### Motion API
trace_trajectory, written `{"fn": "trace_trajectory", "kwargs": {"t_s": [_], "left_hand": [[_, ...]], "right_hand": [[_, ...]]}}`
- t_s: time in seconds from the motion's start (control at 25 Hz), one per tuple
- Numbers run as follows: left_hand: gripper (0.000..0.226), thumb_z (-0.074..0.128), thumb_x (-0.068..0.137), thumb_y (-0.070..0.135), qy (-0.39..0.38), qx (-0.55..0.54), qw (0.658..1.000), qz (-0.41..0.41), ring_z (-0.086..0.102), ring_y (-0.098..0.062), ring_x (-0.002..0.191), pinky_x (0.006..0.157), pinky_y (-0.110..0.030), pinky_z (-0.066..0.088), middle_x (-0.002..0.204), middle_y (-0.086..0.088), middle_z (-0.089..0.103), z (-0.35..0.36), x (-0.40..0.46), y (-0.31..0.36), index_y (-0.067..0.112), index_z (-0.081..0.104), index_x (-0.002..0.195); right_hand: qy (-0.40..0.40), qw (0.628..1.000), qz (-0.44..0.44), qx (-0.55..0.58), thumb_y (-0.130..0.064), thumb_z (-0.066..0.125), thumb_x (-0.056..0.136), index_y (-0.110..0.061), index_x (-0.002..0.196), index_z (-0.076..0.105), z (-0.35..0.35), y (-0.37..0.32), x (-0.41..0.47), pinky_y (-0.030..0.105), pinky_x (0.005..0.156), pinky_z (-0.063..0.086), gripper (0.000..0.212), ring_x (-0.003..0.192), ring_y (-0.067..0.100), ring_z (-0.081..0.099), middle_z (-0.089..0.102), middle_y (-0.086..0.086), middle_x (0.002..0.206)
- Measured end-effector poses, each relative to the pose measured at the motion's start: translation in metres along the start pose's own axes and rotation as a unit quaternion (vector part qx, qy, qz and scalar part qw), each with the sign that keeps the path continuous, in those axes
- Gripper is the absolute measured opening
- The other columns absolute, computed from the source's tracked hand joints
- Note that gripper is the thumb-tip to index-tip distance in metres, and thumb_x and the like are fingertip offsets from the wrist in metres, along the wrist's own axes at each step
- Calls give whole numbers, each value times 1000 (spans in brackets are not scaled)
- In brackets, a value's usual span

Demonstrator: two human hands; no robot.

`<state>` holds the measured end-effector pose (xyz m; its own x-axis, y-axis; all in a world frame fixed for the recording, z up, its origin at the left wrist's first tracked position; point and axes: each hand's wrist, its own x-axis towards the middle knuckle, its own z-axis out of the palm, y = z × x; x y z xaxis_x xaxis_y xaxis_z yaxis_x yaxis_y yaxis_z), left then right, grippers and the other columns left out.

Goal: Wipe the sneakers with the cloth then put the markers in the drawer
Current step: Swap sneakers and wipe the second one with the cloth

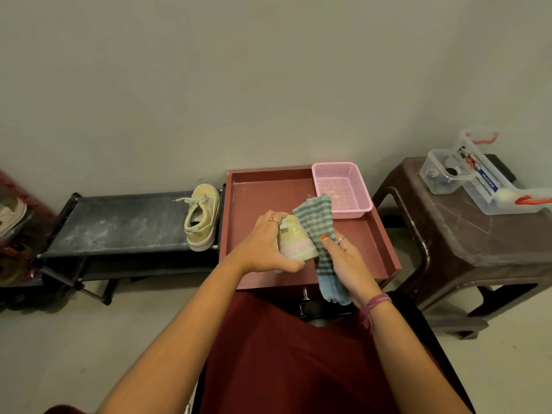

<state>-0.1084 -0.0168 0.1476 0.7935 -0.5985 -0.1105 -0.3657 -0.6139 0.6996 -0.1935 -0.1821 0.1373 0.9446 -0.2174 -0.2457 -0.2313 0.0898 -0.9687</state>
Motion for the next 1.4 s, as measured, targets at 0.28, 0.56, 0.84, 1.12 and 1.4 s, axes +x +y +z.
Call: {"fn": "trace_trajectory", "kwargs": {"t_s": [0.28,0.56,0.84,1.12,1.4], "left_hand": [[110,90,59,33,160,-142,976,-31,33,13,115,86,9,21,134,16,33,26,-3,-6,19,26,147],[101,91,51,37,193,-165,967,-7,43,9,116,94,1,30,129,15,43,41,4,-5,26,40,137],[36,58,88,-6,210,-196,957,-32,53,9,91,77,0,40,104,17,52,44,8,-4,10,54,120],[55,82,65,4,233,-286,928,-57,57,20,74,64,-3,43,91,13,61,43,9,12,22,52,107],[85,87,44,36,216,-227,949,-34,56,0,107,88,-16,47,118,11,58,58,1,8,40,47,119]], "right_hand": [[45,998,4,37,-32,47,98,-16,103,66,5,-10,13,37,85,54,26,97,25,68,72,10,103],[55,993,-85,-57,-32,47,98,-21,106,69,15,-21,20,39,95,49,26,107,14,62,69,4,111],[15,701,-349,-622,-32,34,92,-15,131,55,32,13,15,46,112,24,47,140,22,33,48,-1,143],[-3,881,-197,-429,-27,39,99,-16,135,52,27,-11,44,33,114,25,39,139,15,31,46,-4,144],[52,984,-74,-155,-32,46,96,-22,99,69,13,-3,32,32,82,49,26,92,11,63,70,-5,97]]}}
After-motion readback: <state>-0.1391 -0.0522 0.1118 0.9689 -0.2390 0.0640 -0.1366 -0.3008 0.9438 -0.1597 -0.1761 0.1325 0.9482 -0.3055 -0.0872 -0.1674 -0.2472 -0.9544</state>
